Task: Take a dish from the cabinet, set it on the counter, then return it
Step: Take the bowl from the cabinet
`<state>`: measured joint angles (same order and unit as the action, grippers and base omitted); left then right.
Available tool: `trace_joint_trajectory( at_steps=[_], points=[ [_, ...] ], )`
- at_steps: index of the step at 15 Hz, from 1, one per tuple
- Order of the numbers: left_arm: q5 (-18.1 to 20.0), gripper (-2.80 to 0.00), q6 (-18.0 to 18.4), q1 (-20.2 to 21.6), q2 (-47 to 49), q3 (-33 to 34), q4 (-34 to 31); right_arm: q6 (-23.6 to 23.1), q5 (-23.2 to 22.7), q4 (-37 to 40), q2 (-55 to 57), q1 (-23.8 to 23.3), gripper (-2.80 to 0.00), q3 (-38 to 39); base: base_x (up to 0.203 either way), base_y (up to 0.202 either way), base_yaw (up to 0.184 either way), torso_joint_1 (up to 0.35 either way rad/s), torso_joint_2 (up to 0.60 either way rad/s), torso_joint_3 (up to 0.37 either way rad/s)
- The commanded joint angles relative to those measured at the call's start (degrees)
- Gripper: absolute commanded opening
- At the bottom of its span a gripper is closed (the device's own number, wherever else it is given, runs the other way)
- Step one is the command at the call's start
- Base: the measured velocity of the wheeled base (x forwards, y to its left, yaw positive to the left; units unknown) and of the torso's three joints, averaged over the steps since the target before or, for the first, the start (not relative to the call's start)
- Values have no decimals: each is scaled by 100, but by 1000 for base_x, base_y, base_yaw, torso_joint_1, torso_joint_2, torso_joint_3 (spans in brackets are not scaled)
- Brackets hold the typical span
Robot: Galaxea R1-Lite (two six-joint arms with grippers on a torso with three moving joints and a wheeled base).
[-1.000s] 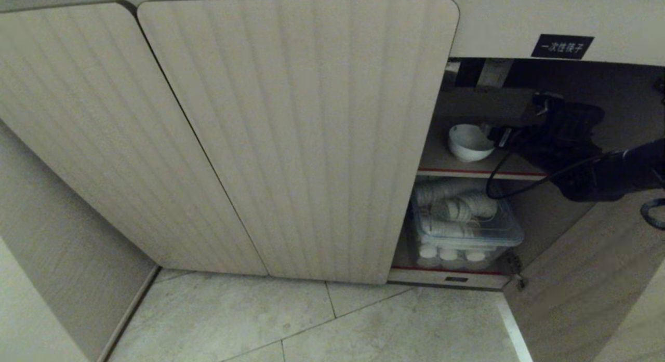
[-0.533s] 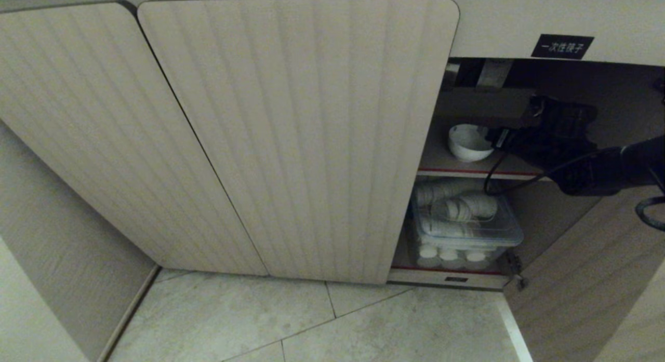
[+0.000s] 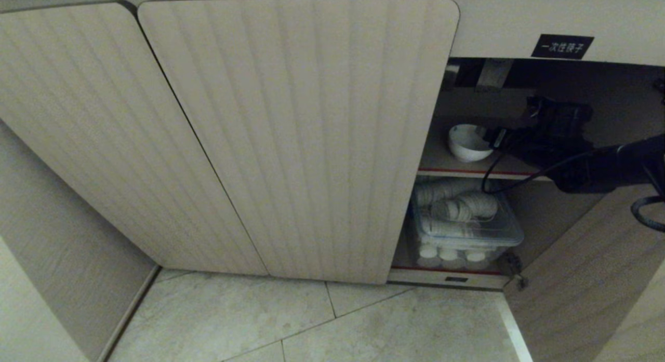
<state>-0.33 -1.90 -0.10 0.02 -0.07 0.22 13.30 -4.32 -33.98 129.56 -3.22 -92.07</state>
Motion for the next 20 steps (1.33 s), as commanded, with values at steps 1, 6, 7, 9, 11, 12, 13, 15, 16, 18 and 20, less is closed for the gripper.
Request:
trace_joint_trajectory(
  at_steps=[1, 6, 7, 9, 11, 12, 13, 15, 16, 18, 20],
  points=[
    [-2, -280, -3, 1, -2, 7, 4, 6, -3, -6, 74, 5, 0, -85, 0, 0, 0, 0, 0, 0],
    [-2, -280, -3, 1, -2, -1, 4, -20, 2, 471, 201, 5, 0, -364, 0, 0, 0, 0, 0, 0],
    [-2, -280, -3, 1, -2, -1, 4, -37, 2, 532, 229, 5, 0, -392, 0, 0, 0, 0, 0, 0],
    [-2, -280, -3, 1, -2, 7, 4, -47, 2, 559, 280, 5, 0, -478, 0, 0, 0, 0, 0, 0],
    [-2, -280, -3, 1, -2, 4, 4, -54, 2, 732, 326, 5, 0, -618, 0, 0, 0, 0, 0, 0],
    [-2, -280, -3, 1, -2, -1, 4, -55, 2, 832, 344, 5, 0, -678, 0, 0, 0, 0, 0, 0],
    [-2, -280, -3, 1, -2, 7, 4, -56, 2, 903, 369, 5, 0, -734, 0, 0, 0, 0, 0, 0],
    [-2, -280, -3, 1, -2, 7, 4, -56, -7, 1027, 412, 14, 0, -856, 0, 0, 0, 0, 0, 0],
    [-2, -280, -3, 1, -2, 5, 4, -56, -7, 1154, 437, 22, 0, -939, 0, 0, 0, 0, 0, 0],
    [-2, -280, -3, 1, -2, -1, 4, -54, -19, 1377, 438, 23, 0, -1092, 0, 0, 0, 0, 0, 0],
    [-2, -280, -3, 1, -2, 2, 4, -51, -25, 1573, 438, 70, 0, -1228, 0, 0, 0, 0, 0, 0]
  ],
)
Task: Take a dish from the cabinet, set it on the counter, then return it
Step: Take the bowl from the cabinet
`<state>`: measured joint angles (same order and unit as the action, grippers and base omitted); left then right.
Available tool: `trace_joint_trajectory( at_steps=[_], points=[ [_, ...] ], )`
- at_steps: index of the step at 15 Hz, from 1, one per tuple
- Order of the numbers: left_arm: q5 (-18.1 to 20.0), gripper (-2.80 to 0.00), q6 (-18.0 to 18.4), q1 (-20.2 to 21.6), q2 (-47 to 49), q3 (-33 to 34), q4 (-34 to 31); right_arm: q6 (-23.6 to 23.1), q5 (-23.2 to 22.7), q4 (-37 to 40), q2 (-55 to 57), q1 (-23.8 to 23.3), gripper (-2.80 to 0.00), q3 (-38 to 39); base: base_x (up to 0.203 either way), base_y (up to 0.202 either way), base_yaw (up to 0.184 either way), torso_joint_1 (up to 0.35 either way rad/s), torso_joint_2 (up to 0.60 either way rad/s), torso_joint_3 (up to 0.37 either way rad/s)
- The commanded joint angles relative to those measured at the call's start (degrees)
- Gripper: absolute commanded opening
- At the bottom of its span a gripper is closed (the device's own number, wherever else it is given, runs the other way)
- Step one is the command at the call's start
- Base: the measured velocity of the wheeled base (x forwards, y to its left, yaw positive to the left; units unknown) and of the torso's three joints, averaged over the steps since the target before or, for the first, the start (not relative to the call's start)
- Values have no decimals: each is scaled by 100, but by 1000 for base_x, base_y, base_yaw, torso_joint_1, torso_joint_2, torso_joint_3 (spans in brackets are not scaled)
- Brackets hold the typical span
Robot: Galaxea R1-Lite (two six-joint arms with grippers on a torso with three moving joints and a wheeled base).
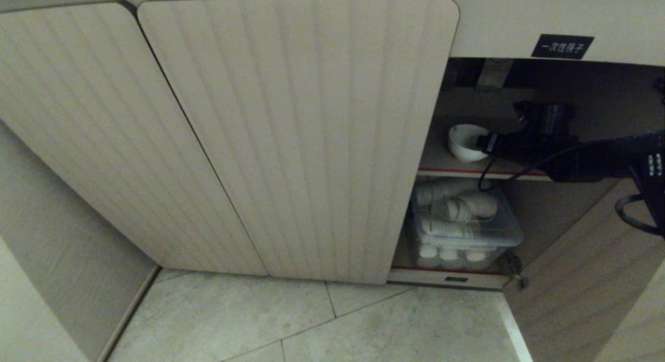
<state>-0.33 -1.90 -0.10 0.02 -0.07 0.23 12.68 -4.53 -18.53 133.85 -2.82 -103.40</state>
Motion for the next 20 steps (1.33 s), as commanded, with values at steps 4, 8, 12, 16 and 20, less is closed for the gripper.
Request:
trace_joint_trajectory(
  at_steps=[4, 8, 12, 16, 20],
  points=[
    [-2, -280, -3, 1, -2, 7, 3, 15, -25, 42, 32, 96, 0, -228, 0, 0, 0, 0, 0, 0],
    [-2, -280, -3, 1, -2, 6, 3, 15, -117, 353, 86, 150, 0, -511, 0, 0, 0, 0, 0, 0],
    [-2, -280, -3, 1, -2, 5, 3, -96, -121, 637, 176, 150, 0, -796, 0, 0, 0, 0, 0, 0],
    [-2, -280, -3, 1, -2, -1, 3, -248, -143, 902, 150, 142, 0, -813, 0, 0, 0, 0, 0, 0],
    [-2, -280, -3, 1, -2, -1, 3, -496, -443, 1083, 80, 94, 0, -822, 0, 0, 0, 0, 0, 0]
  ],
)
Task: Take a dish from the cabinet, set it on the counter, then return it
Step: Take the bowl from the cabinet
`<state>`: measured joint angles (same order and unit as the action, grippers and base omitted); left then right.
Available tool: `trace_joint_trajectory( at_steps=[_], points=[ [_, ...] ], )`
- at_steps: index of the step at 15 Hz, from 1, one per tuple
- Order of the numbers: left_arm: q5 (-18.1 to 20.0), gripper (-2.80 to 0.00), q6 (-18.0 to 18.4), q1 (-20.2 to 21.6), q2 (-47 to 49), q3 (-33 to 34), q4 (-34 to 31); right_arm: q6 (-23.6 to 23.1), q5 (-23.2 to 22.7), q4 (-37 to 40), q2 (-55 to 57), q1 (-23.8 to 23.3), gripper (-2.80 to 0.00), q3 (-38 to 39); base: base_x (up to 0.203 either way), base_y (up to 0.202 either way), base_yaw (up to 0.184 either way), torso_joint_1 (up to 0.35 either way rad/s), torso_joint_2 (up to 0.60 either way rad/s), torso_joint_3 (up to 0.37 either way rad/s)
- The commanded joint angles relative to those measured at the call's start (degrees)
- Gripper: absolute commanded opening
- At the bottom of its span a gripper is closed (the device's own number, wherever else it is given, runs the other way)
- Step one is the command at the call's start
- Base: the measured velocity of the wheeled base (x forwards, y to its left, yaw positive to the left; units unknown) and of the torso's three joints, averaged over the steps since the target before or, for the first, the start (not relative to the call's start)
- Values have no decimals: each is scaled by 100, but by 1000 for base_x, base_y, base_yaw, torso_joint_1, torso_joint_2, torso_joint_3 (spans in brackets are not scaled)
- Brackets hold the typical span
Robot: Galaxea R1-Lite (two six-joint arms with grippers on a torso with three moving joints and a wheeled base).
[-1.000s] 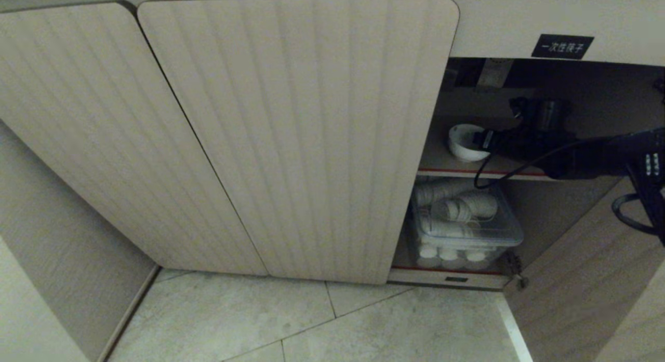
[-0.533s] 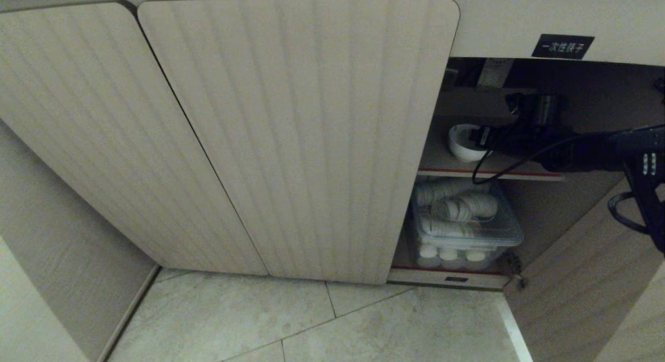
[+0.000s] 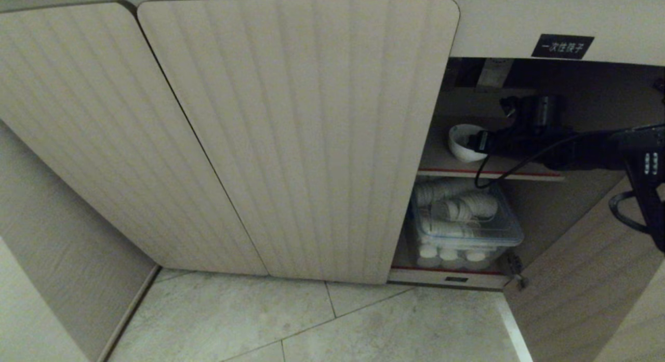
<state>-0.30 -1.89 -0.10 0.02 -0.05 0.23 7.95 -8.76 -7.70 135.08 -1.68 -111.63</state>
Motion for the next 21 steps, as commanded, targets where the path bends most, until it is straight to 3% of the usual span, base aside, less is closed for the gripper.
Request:
trace_joint_trajectory(
  at_steps=[1, 6, 21],
  points=[
    [-5, -280, -4, 1, -2, -4, 3, -148, -45, 48, -54, -51, 0, 1, 0, 0, 0, 0, 0, 0],
    [-5, -280, -4, 1, -2, -4, 3, -444, -100, 384, -123, -137, 0, -52, 0, 0, 0, 0, 0, 0],
    [-5, -280, -4, 1, -2, -1, 3, -461, -126, 841, -329, -182, 0, -140, 0, 0, 0, 0, 0, 0]
  ],
)
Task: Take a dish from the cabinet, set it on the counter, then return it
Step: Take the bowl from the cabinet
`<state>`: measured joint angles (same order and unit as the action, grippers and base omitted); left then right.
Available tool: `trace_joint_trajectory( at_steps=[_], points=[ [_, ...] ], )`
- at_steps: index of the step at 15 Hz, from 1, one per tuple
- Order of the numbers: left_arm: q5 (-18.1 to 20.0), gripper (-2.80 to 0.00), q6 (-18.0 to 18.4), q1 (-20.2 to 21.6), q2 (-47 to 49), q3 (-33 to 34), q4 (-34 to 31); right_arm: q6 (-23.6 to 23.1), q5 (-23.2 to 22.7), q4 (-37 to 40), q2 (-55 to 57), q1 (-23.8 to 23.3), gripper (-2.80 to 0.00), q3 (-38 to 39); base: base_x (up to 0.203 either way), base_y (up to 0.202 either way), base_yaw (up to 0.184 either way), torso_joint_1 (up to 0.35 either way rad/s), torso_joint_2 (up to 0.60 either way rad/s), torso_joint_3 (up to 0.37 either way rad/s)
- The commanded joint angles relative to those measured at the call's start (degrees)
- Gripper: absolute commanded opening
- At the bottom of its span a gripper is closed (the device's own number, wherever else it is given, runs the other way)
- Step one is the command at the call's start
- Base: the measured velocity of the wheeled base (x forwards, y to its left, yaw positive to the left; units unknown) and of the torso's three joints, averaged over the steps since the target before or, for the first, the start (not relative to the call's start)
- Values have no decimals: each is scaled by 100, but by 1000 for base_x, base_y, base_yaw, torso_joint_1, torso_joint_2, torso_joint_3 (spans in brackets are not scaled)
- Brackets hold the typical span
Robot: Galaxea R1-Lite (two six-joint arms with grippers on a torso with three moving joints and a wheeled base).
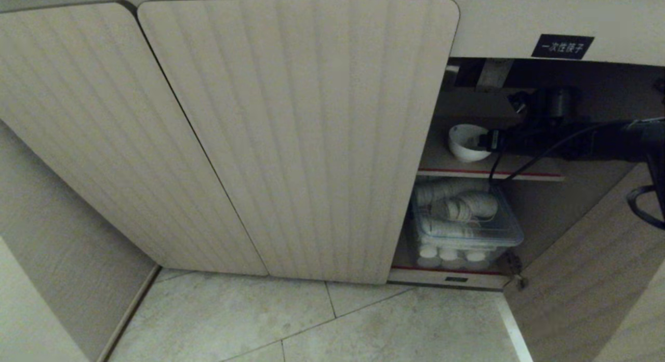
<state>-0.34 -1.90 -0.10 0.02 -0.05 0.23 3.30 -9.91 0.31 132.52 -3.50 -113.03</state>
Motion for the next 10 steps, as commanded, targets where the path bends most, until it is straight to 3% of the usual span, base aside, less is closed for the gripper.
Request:
trace_joint_trajectory(
  at_steps=[1, 3, 5, 10],
  points=[
    [-1, -280, -3, 1, -2, -4, 3, 4, -49, 101, -103, -2, 0, 0, 0, 0, 0, 0, 0, 0],
    [-1, -280, -3, 1, -2, 4, 3, 11, -441, 147, -159, -23, 0, 0, 0, 0, 0, 0, 0, 0],
    [-1, -280, -3, 1, -2, 2, 3, 4, -556, 175, -200, -45, 0, 0, 0, 0, 0, 0, 0, 0],
    [-1, -280, -3, 1, -2, -4, 3, -5, -556, 400, -244, -46, 0, 0, 0, 0, 0, 0, 0, 0]
  ],
)
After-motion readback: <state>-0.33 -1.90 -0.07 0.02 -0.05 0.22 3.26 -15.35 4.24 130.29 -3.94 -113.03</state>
